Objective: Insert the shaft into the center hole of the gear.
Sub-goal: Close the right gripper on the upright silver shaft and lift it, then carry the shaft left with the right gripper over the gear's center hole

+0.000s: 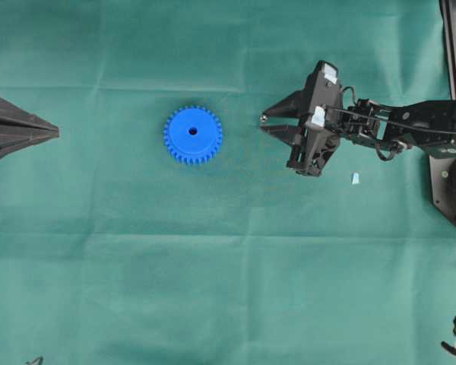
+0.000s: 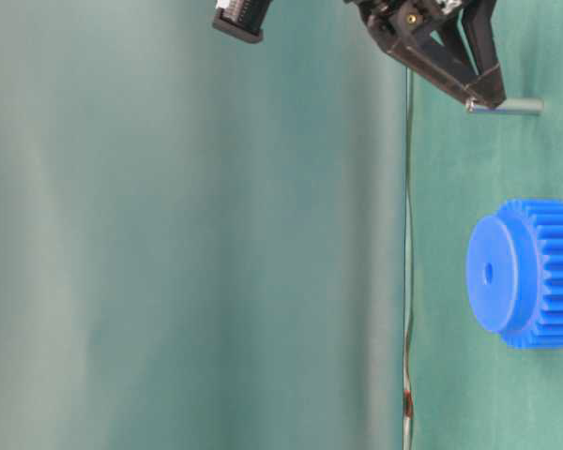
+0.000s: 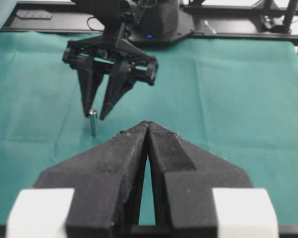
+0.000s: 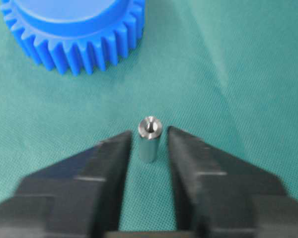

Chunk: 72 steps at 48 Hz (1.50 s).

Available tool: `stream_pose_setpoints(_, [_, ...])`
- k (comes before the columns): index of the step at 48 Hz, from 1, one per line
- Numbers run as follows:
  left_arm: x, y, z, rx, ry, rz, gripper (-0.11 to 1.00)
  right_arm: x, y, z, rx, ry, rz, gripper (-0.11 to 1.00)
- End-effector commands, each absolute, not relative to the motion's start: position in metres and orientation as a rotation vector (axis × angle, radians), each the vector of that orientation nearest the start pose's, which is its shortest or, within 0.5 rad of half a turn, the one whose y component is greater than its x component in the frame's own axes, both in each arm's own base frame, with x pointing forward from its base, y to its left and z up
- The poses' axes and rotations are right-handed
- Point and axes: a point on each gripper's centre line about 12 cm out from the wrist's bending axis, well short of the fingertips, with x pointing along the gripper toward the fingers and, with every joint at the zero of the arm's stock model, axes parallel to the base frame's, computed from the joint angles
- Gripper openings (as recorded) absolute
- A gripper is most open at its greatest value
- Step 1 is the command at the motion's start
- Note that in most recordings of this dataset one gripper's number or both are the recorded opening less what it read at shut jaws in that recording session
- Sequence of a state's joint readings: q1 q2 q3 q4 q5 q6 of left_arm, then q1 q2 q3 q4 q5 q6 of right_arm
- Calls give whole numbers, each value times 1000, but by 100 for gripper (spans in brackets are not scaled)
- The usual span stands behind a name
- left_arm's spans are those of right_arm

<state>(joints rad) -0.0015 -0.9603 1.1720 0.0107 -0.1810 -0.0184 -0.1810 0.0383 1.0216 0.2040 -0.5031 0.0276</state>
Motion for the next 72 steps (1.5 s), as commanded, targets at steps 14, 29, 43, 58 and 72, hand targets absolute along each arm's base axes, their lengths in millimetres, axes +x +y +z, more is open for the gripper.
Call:
stream_pose_setpoints(14, [202,0,291,-16,12,-1,0,315,-70,107,226,504,-332,17])
stream_pose_setpoints(29, [202,0,291,-14,12,-1,0,313,-71,125,223,461,-329,17])
stream_pose_setpoints(43, [202,0,291,-14,12,-1,0,309,-70,150,230,442,-316,17])
stream_pose_setpoints(58, [202,0,291,-14,12,1,0,310,-69,159,234,434,-307,17])
stream_pose_setpoints(72, [202,0,291,-14,9,1,0,347,-57,170,198,419,-239,17])
